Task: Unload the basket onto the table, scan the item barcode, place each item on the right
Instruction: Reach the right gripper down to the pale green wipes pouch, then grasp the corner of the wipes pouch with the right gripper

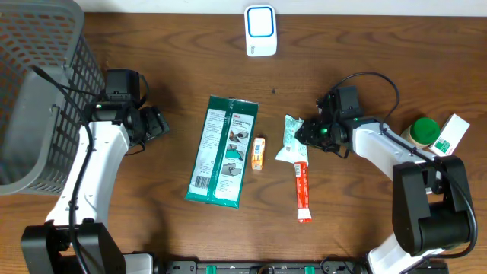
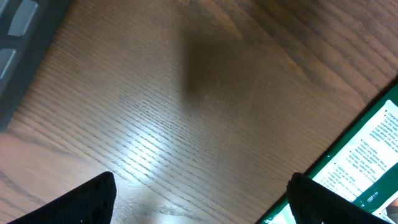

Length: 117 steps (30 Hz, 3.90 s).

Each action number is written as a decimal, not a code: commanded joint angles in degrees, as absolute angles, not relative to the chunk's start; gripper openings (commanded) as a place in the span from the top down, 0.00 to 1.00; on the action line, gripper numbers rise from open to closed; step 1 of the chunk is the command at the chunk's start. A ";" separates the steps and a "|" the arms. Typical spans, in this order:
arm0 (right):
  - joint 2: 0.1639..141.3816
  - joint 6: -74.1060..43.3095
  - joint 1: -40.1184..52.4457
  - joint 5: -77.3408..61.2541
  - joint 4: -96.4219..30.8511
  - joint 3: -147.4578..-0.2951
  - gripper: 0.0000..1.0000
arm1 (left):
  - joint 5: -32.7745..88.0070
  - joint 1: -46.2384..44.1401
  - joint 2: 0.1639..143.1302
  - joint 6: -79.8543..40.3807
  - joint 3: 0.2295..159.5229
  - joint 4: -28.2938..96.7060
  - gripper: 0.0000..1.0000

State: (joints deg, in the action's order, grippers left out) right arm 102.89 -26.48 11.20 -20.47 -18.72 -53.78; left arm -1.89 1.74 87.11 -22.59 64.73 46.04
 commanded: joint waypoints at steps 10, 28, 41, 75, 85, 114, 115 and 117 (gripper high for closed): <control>102.85 -27.79 12.32 -22.28 -15.40 -52.01 0.50 | -2.81 1.91 86.96 -22.35 65.01 46.02 0.11; 102.85 -26.37 12.32 -28.56 -22.59 -52.03 0.36 | -2.81 1.91 86.96 -22.35 65.01 46.02 0.11; 102.85 -29.02 11.77 -31.83 -22.46 -52.03 0.28 | -2.81 1.91 86.96 -22.35 65.01 46.02 0.11; 103.42 -41.08 15.88 -14.68 -12.82 -48.73 0.64 | -2.81 1.91 86.96 -22.35 65.01 46.02 0.11; 100.44 -35.83 14.74 -16.32 -12.25 -48.82 0.99 | -2.83 1.91 86.96 -22.35 65.01 46.02 0.11; 71.50 -2.00 10.44 -24.95 -25.82 -48.84 0.99 | -2.83 1.91 86.96 -22.35 65.01 46.02 0.11; 71.50 -2.00 10.44 -24.93 -26.33 -48.84 0.99 | -2.81 1.91 86.96 -22.35 65.01 46.02 0.11; 71.50 -1.52 10.44 -24.93 -27.14 -48.84 0.99 | -2.81 1.91 86.96 -22.35 65.01 46.02 0.11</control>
State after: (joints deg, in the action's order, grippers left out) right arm 72.20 -3.40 10.74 -24.01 -26.59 -48.53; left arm -1.89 1.74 87.11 -22.59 64.73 46.04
